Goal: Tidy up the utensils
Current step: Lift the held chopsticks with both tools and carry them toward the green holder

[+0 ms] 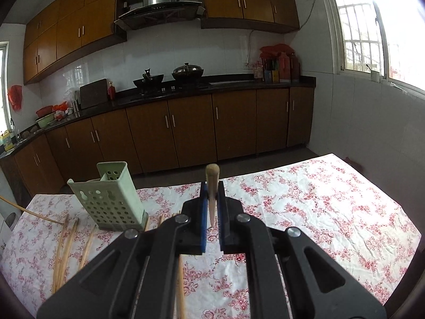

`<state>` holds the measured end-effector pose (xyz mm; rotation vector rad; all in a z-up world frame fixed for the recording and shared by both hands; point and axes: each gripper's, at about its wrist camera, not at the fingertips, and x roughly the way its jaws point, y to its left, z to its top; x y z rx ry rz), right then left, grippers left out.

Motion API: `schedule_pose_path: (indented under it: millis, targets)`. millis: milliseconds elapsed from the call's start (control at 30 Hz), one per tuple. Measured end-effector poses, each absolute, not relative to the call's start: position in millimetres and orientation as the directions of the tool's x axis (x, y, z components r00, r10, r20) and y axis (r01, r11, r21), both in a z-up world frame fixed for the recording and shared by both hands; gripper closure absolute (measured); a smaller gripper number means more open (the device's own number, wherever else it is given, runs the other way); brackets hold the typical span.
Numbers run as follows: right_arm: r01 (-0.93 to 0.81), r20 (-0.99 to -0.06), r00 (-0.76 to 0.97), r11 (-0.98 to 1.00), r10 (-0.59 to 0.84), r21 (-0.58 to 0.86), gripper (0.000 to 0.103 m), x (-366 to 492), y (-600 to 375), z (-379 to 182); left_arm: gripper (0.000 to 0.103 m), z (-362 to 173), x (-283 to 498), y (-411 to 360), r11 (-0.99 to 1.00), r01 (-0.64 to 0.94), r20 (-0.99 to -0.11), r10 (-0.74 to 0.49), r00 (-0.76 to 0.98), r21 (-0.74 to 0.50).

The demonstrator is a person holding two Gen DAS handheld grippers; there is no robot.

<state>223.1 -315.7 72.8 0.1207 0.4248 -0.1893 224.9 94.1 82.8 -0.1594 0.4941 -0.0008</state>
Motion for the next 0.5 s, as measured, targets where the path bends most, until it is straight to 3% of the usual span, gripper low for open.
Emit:
schedule_pose_path:
  millis: [233,500]
  targets:
    - [0.167,-0.306,0.944,0.980,-0.127,0.109,0.095,227,-310,126,0.096,121,231,91,0.989,-0.024,-0.414,-0.041,0.910,-0.149]
    - [0.027,-0.131,0.991,0.968,0.006,0.250,0.095,234,-296,196,0.096,207,237,58,0.979,0.064,-0.229,-0.109,0.967,-0.194]
